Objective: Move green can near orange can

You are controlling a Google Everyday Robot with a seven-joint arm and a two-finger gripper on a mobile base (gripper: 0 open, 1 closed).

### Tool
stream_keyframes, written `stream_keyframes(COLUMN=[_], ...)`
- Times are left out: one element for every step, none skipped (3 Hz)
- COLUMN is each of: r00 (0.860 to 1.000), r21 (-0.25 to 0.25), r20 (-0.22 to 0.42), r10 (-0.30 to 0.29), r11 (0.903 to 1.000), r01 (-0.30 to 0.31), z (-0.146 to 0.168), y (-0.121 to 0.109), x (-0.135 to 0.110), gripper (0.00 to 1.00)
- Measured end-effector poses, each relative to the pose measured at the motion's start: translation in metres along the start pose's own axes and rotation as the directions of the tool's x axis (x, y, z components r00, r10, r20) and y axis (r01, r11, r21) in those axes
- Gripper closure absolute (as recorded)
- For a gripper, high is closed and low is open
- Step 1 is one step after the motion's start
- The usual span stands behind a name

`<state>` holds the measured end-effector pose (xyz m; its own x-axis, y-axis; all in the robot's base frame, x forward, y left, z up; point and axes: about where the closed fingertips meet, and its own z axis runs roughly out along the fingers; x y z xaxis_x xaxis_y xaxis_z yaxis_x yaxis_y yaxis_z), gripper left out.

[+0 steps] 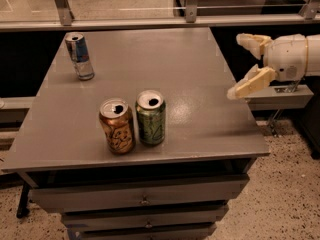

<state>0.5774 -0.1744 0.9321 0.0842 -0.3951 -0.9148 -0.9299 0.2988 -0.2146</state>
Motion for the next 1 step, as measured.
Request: stream_keyframes(r00=[1.000], r21=[-0.005], r20=[-0.001], r10=[0.002], r11=[1.0000], r01=[-0.002], z=[0.0020], y=[0.0015], x=[0.0011], gripper=[0.00])
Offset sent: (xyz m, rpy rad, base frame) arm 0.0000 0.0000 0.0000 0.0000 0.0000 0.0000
